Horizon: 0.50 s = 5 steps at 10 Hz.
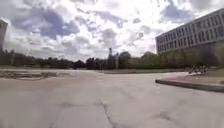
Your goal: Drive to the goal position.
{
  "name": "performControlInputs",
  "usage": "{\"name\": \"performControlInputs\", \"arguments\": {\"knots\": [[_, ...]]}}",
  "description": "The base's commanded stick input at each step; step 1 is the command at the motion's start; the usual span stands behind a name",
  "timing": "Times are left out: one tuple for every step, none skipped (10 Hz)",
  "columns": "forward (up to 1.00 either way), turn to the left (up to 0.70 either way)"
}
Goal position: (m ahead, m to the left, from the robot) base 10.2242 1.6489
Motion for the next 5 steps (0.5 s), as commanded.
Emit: {"name": "performControlInputs", "arguments": {"knots": [[1.0, 0.0], [1.0, 0.0], [1.0, 0.0], [1.0, 0.0], [1.0, 0.0]]}}
